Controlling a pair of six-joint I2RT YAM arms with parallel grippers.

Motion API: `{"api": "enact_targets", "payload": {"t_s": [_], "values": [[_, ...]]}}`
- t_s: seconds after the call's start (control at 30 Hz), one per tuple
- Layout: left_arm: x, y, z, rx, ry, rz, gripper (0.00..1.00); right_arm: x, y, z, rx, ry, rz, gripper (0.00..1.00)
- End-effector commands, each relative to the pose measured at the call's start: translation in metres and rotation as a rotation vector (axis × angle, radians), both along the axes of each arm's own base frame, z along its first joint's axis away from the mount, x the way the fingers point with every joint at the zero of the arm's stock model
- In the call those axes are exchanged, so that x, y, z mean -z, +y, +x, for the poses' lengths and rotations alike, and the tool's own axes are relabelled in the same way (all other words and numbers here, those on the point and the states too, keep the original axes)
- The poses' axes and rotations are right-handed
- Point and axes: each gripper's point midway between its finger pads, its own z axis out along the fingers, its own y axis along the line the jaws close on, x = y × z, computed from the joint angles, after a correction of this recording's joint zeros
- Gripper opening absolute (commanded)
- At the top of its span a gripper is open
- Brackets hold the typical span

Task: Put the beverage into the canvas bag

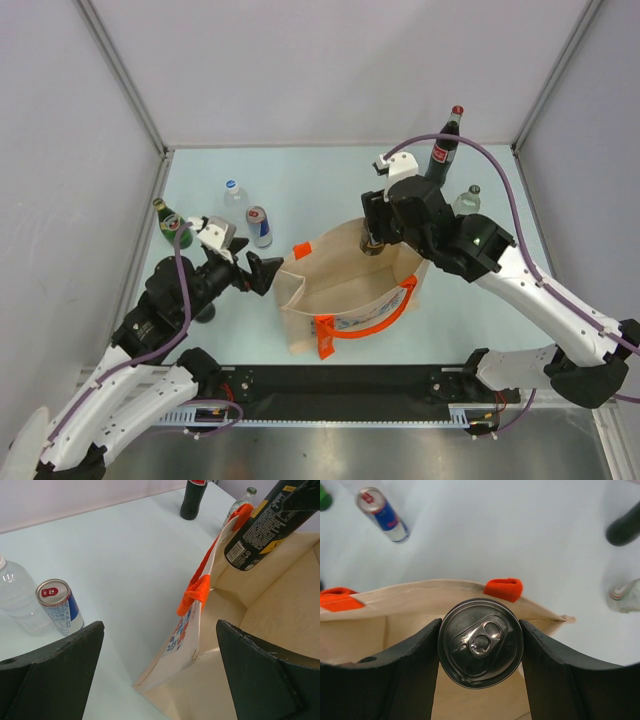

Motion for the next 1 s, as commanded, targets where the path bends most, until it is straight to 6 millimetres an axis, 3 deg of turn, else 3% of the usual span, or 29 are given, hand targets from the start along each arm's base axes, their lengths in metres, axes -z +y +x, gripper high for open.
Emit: {"api": "enact_targets", "payload": {"t_s": [0.0, 0.2, 0.37, 0.57, 0.97], "values": [[-0.004, -0.005, 0.002, 0.018, -0.016, -0.006, 0.99, -0.031, -0.011, 0.021, 0.106, -0.151, 0.029, 0.00], [-0.005, -0.007, -0.001, 0.037, -0.022, -0.013, 1.00, -0.013, -0.004, 0.024, 0.062, -0.167, -0.006, 0.00], [-0.006, -0.008, -0.001, 0.038, -0.023, -0.012, 1.00, 0.000, 0.014, 0.025, -0.004, -0.159, 0.017, 0.00], [-0.006, -0.008, 0.000, 0.037, -0.022, -0.011, 1.00, 0.029, 0.019, 0.033, 0.000, -0.136, -0.043, 0.00], [-0.001, -0.009, 0.002, 0.034, -0.003, 0.002, 1.00, 0.087, 0.012, 0.033, 0.044, -0.062, -0.111, 0.00]]}}
